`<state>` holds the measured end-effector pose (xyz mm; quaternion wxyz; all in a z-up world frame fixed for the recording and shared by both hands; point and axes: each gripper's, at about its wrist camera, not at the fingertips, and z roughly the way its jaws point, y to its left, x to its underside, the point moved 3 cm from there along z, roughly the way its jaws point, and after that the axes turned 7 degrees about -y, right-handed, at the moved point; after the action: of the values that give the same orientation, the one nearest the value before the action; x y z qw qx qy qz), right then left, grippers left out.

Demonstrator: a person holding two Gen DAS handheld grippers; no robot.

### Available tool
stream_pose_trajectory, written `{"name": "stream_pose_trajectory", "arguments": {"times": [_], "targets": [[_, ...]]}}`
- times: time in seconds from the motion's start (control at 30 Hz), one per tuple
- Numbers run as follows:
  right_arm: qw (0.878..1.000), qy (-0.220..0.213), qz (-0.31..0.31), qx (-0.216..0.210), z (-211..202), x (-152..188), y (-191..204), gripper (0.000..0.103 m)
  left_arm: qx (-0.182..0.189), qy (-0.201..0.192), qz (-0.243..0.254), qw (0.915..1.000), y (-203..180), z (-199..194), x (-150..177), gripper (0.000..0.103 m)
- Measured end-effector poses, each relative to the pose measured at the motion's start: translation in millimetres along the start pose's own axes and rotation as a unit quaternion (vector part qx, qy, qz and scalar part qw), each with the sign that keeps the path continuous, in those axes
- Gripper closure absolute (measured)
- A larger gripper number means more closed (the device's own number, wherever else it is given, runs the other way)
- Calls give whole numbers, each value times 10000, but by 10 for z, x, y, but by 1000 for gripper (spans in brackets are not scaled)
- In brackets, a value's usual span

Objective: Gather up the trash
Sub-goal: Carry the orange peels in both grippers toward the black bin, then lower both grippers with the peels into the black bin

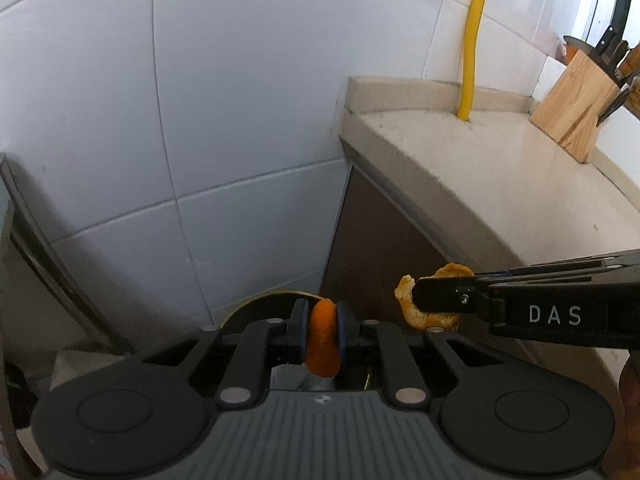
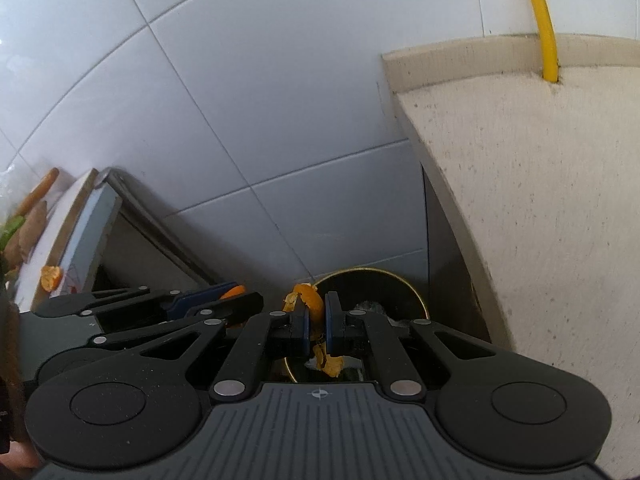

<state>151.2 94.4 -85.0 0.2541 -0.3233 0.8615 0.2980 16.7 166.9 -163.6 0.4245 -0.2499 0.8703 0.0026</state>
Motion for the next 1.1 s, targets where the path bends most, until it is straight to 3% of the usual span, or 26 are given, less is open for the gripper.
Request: {"name": "stream_pose_trajectory", "arguments": {"times": [0.33,0.53,0.83,1.1], "targets": [[9992,253,183,247,205,236,-47,93,-75,294,-254,9992,95,259,236,92],[9982,477,210,300,510,328,-146,93,-398,586,-462,9964,215,544,386,92],[9961,770,196,374,1009,385,-242,92,-618,751,-583,9936,341,901,407,92],[9952,835,256,436,1169,353,-277,88,-529,818,-634,9932,344,999,386,90]]}}
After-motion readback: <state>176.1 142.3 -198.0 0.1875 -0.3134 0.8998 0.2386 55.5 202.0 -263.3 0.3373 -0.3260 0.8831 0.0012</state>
